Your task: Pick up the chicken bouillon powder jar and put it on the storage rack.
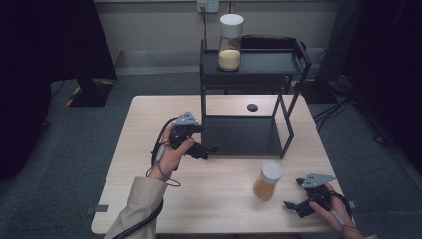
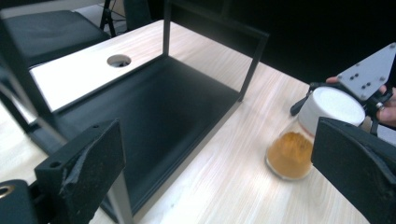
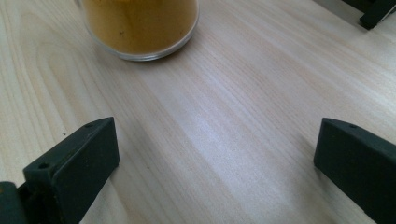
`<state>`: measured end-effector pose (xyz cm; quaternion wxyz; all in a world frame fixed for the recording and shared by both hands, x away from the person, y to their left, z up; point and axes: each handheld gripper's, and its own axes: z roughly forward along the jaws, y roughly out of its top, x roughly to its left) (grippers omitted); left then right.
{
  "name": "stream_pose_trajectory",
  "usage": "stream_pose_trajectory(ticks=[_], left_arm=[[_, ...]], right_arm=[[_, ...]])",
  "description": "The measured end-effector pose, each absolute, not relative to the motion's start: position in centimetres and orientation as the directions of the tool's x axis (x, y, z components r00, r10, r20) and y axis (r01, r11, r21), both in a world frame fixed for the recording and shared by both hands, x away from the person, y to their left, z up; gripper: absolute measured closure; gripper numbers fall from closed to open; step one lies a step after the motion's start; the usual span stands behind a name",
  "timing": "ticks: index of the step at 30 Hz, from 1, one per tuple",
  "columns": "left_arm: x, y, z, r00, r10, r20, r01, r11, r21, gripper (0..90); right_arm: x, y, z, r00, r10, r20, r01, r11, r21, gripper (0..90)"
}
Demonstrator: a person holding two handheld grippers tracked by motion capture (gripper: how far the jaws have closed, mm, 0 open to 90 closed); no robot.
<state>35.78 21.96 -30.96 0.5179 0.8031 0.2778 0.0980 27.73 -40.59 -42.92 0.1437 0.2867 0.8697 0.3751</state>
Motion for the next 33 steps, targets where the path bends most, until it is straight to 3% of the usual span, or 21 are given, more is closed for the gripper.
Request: stream_pose_trajectory(ticks=[33], left_arm=[[33.3,25.5,-38.7,0.772,0.607,-0.189,0.445,-0.303,0.843,2.5]], right_arm=[[27.7,-40.6,-42.9,-0.794,0.607,-0.035,0.391,0.554,0.735,0.0]])
